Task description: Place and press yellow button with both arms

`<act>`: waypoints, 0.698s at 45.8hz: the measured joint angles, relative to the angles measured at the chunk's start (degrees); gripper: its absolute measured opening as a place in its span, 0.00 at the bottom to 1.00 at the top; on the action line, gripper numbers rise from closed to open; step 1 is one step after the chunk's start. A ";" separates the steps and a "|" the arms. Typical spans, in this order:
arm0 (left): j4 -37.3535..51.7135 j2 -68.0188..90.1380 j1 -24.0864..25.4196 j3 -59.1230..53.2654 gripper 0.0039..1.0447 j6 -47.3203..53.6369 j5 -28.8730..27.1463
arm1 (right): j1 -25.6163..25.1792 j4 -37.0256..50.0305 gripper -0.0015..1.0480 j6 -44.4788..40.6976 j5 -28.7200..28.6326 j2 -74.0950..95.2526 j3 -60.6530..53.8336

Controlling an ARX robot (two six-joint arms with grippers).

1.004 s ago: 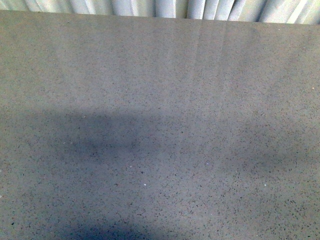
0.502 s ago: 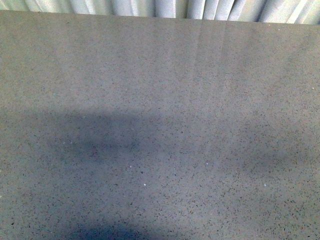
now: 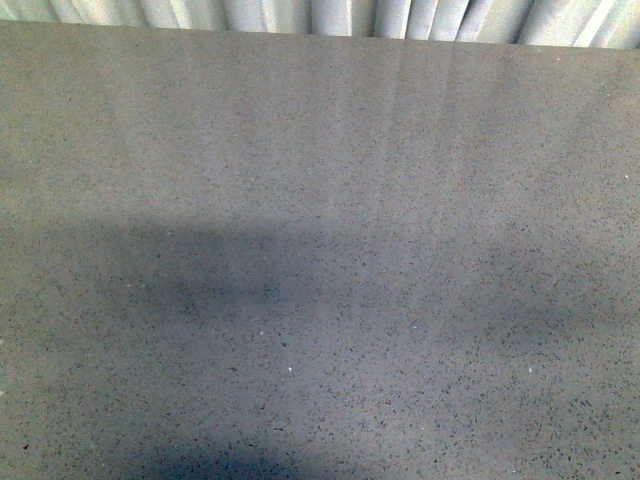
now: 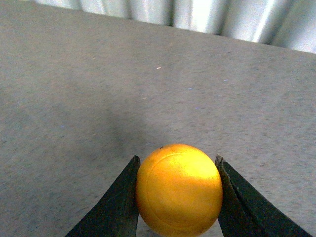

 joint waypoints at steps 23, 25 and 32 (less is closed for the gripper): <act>6.19 20.52 -37.11 4.50 0.33 -8.35 -9.79 | 0.00 0.00 0.91 0.00 0.00 0.00 0.00; 6.67 21.92 -37.70 5.01 0.33 -8.63 -10.60 | 0.00 0.00 0.91 0.00 0.00 0.00 0.00; 7.80 25.73 -38.40 6.19 0.33 -9.14 -11.45 | 0.00 0.00 0.91 0.00 0.00 0.00 0.00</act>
